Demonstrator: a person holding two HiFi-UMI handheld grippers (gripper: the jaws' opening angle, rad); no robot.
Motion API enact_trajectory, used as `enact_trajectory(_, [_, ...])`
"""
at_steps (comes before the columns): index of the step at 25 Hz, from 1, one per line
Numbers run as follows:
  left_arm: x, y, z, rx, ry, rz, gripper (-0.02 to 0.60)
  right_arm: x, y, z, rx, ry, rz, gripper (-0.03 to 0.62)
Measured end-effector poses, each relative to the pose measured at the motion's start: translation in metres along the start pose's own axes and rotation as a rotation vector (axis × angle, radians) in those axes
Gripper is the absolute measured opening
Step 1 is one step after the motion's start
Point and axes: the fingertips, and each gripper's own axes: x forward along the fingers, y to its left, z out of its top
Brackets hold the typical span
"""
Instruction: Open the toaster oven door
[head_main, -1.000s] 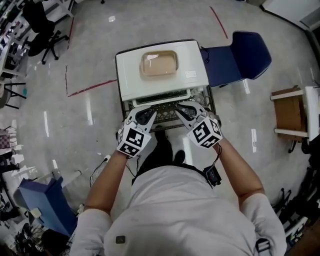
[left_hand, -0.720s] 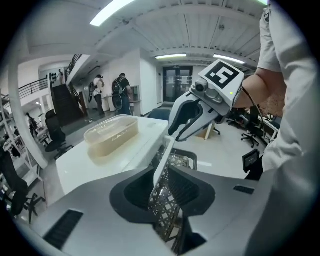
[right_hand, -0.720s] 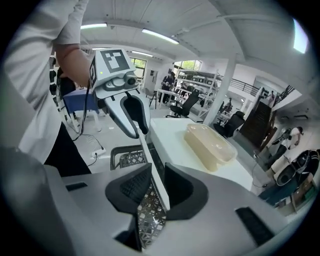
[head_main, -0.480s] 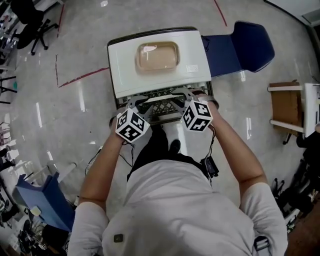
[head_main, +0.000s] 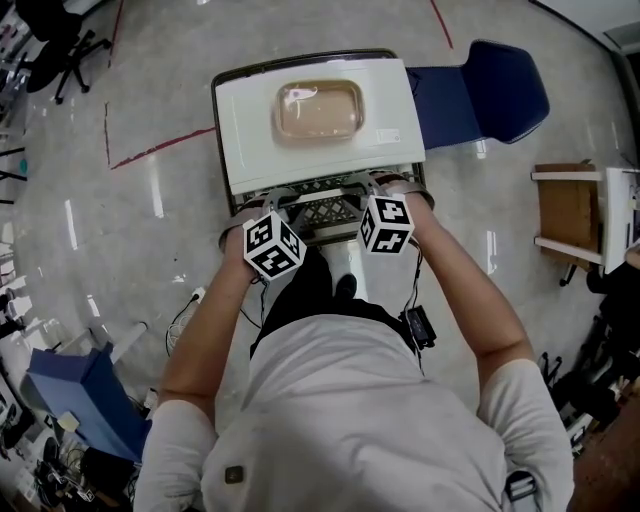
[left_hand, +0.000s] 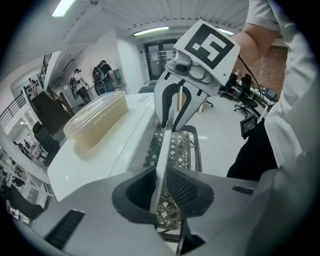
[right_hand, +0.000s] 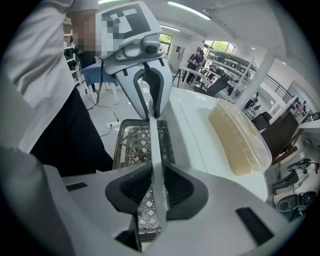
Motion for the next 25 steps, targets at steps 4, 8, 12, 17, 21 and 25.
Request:
enact_trajectory(4, [0.003,0.0,-0.002,0.035,0.021,0.008,0.08,0.003,0.002,-0.001,-0.007,0.016,-0.004,0.086])
enact_trajectory(8, [0.007,0.002,-0.005,0.049,0.048,0.007,0.101,0.005,0.002,-0.001,-0.003,0.028,-0.003,0.086])
enact_trajectory(12, [0.013,0.001,-0.009,0.062,0.065,0.013,0.1,0.005,0.002,-0.001,-0.019,0.043,-0.009,0.084])
enact_trajectory(17, [0.013,-0.003,-0.008,0.079,0.075,0.029,0.091,0.004,0.006,-0.003,-0.052,0.053,-0.022,0.081])
enact_trajectory(21, [0.011,-0.009,-0.011,0.106,0.09,0.063,0.087,0.004,0.013,-0.001,-0.081,0.053,-0.055,0.079])
enact_trajectory(25, [0.005,-0.019,-0.024,0.106,0.107,0.108,0.087,0.006,0.027,0.009,-0.089,0.028,-0.114,0.078])
